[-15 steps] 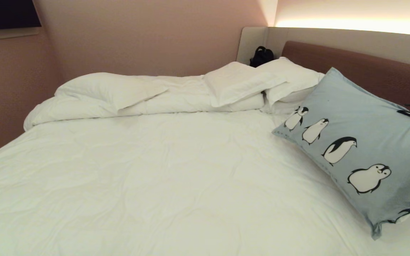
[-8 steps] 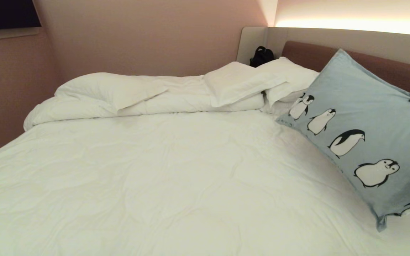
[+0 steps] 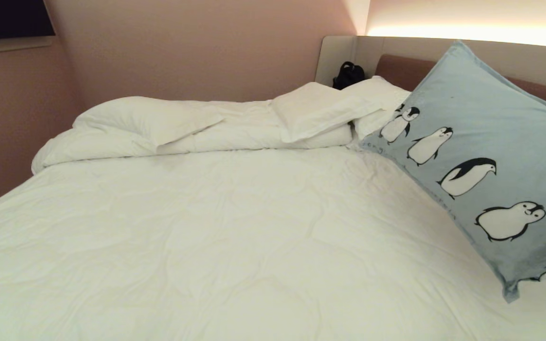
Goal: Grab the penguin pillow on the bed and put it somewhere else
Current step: Place the pillow at the bedside
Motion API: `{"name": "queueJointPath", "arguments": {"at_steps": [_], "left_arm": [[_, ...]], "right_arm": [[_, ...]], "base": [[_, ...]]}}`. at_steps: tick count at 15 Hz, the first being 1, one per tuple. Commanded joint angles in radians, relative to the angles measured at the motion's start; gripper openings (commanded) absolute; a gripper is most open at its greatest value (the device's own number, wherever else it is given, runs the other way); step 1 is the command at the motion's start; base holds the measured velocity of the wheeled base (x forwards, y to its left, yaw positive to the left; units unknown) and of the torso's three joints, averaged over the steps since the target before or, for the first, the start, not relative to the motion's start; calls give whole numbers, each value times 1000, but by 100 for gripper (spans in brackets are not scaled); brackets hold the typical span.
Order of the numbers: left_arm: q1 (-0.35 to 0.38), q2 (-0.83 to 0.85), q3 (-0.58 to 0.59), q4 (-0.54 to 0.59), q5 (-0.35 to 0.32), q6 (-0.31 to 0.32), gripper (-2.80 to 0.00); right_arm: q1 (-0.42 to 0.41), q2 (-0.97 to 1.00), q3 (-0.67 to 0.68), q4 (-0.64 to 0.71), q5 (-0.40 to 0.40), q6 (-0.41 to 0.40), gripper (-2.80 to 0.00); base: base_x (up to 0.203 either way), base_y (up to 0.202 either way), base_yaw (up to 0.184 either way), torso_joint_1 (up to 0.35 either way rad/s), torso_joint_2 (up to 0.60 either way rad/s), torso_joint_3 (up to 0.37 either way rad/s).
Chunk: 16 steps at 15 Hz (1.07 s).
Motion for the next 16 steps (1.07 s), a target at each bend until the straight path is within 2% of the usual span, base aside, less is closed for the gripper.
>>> {"name": "queueJointPath", "arguments": {"at_steps": [1,4,13,16], "left_arm": [[0,0,0,0,0,0,-280],[0,0,0,0,0,0,-280],[0,0,0,0,0,0,-280],[0,0,0,0,0,0,-280]], "right_arm": [[-10,0,1,-7,6,22,-280],[-33,41,-10,-13,3,68,-280],[-53,137,-7,-22,4,69,-280],[-55,173,-6,-86,4,120,-280]], "base": [[0,0,0,0,0,0],[0,0,0,0,0,0],[0,0,0,0,0,0],[0,0,0,0,0,0]]}}
